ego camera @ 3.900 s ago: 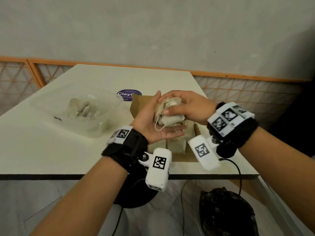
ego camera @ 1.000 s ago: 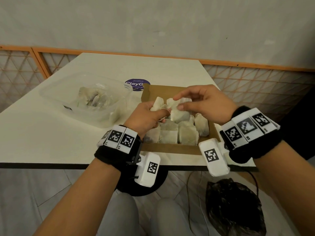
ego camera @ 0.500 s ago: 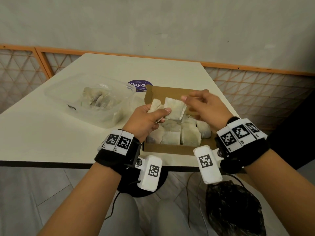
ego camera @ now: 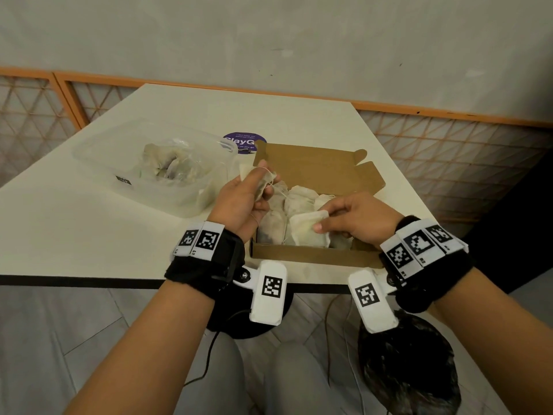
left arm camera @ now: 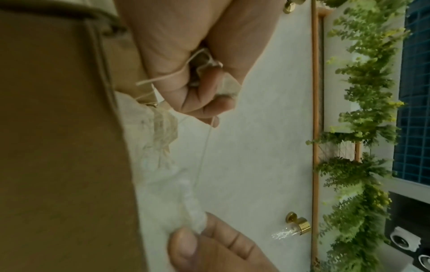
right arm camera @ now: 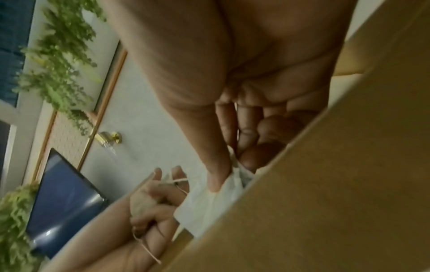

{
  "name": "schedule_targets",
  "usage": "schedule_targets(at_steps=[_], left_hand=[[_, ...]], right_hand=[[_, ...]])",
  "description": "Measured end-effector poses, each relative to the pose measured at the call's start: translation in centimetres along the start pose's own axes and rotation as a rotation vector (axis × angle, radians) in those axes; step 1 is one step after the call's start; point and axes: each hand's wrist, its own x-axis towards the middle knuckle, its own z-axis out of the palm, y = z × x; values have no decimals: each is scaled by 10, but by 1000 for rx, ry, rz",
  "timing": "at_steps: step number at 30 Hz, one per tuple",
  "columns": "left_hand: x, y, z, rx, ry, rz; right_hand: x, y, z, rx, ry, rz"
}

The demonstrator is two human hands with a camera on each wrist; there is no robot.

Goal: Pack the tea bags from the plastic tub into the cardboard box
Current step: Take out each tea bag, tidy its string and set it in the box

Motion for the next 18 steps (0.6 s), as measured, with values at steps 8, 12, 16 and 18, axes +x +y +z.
schedule_targets(at_steps=[8, 12, 16, 18], left_hand=[[1, 4, 1, -13, -19, -8], [1, 5, 1, -16, -17, -11], [1, 3, 4, -14, -20, -22], [2, 2, 5, -20, -20, -33]], right_hand=[[3, 1, 16, -12, 25, 83], [2, 4, 11, 245, 61, 38], [2, 4, 17, 96, 5, 20], [1, 4, 17, -168, 128, -36]])
